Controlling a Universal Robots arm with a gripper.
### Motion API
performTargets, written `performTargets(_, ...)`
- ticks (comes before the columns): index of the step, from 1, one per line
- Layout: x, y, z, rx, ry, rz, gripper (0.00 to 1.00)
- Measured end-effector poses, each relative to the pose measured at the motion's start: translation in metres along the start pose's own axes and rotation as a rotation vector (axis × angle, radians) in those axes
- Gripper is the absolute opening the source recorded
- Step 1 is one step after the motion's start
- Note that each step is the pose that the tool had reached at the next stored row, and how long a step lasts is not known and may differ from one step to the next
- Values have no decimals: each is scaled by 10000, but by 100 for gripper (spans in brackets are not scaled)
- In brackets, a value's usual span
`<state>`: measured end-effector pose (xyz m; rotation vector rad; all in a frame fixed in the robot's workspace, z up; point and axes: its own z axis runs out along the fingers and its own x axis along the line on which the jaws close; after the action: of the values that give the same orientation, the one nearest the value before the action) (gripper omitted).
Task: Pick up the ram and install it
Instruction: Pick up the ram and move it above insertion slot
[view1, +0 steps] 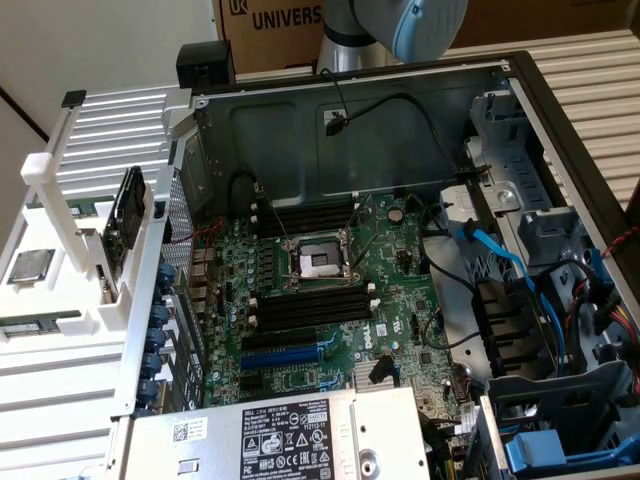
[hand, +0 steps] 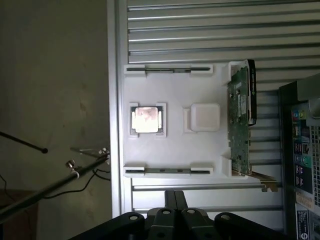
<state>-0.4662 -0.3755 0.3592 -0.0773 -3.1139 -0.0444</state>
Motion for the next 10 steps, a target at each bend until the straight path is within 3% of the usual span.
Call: performTargets(10,0,0,0,0,0,0,11)
